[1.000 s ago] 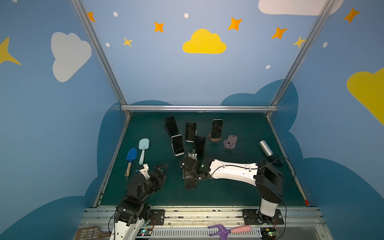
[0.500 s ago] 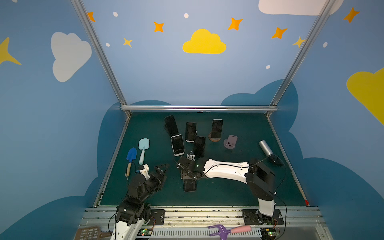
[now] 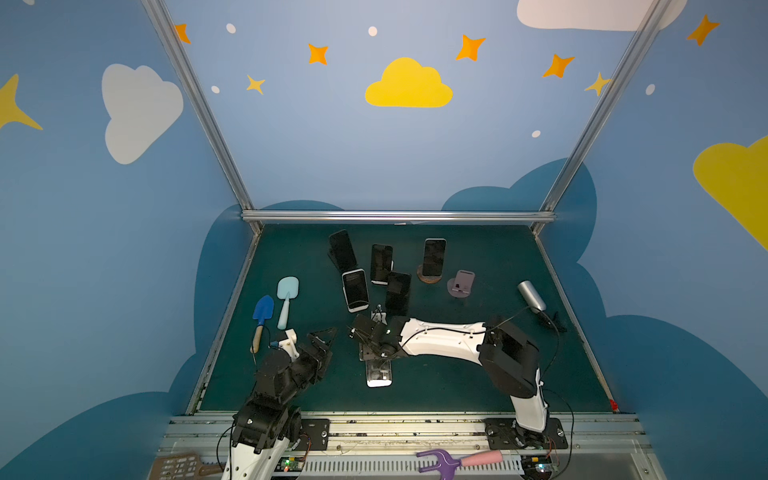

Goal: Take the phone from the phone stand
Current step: 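Lower the purple-edged phone flat onto the table with the right gripper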

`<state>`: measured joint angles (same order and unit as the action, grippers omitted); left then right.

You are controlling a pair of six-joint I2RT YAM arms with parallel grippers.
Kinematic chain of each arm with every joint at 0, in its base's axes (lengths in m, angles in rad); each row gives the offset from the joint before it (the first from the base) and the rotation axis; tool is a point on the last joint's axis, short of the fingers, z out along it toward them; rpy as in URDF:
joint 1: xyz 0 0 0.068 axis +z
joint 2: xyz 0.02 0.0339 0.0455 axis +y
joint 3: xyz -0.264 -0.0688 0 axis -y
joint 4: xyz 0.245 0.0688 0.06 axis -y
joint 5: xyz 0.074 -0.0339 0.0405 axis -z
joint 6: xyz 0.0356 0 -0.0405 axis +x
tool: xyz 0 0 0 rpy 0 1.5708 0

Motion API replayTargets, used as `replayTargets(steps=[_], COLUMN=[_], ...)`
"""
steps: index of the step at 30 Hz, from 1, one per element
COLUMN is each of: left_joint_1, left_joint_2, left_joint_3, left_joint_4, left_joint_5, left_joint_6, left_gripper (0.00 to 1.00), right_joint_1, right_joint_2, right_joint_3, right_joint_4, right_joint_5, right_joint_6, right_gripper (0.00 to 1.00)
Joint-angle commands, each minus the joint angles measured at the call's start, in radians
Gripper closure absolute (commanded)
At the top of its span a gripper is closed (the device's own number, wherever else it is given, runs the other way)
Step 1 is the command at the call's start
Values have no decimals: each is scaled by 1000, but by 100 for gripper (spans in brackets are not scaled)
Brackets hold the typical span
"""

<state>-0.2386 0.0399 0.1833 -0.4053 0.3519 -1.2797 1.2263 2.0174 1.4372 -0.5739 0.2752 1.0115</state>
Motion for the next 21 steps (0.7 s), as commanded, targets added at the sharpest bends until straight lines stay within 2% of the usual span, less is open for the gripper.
replayTargets(steps=[1, 12, 21], left_joint_1=[-2, -2, -2], left_joint_2=[27, 153, 149], left_joint_3=[24, 45, 41], left_joint_4=[24, 91, 74], left_joint_5=[-17, -37, -51], left_joint_6=[7, 34, 37], left_gripper=[0, 0, 0], right_joint_1=[18, 31, 29], right_joint_2=[21, 85, 119], right_joint_3=[11, 75, 82], right_joint_4=[-34, -57, -85], right_joint_5=[22, 12, -4], right_joint_6=[12, 4, 15], right_gripper=[54, 54, 53])
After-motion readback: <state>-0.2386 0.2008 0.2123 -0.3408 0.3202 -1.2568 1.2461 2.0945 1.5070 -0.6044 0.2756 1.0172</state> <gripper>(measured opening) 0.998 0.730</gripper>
